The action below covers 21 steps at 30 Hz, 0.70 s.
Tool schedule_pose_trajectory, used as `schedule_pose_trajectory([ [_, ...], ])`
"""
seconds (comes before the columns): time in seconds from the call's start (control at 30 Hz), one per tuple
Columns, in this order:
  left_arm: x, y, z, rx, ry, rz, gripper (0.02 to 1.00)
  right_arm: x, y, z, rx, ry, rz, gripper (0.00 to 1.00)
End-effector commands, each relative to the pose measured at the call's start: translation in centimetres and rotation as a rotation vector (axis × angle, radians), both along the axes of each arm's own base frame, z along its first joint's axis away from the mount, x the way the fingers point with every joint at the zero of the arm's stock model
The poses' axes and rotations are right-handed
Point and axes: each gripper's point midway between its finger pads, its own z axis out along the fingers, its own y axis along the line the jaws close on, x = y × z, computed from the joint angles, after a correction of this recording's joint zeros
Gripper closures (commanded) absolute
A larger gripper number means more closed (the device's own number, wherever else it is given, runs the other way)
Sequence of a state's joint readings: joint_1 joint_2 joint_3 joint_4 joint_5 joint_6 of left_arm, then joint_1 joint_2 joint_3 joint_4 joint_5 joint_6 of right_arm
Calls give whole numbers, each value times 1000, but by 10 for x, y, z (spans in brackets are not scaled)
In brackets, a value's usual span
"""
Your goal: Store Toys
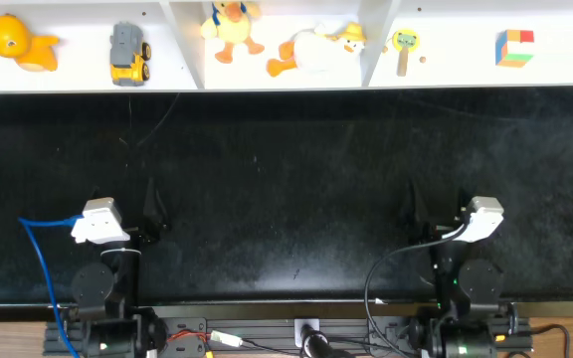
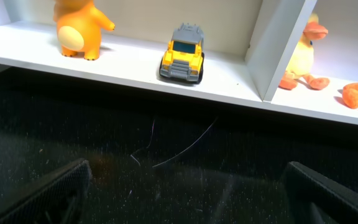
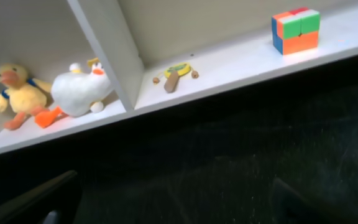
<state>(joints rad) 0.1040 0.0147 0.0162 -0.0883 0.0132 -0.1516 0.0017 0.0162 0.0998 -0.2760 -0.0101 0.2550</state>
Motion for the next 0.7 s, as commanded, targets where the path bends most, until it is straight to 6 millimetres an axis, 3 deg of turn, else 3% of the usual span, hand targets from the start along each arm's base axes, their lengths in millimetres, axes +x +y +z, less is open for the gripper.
schedule_pose_trajectory([
  [0.03, 0, 0, 0, -5, -9, 5, 20, 3, -5, 1, 47, -43, -41, 7],
  [0.2, 0, 0, 0, -5, -9, 5, 23, 8, -3, 6, 58, -121, -29, 9],
  [0.7, 0, 0, 0, -5, -9, 5, 20, 8, -3, 5, 57, -116, -29, 5],
])
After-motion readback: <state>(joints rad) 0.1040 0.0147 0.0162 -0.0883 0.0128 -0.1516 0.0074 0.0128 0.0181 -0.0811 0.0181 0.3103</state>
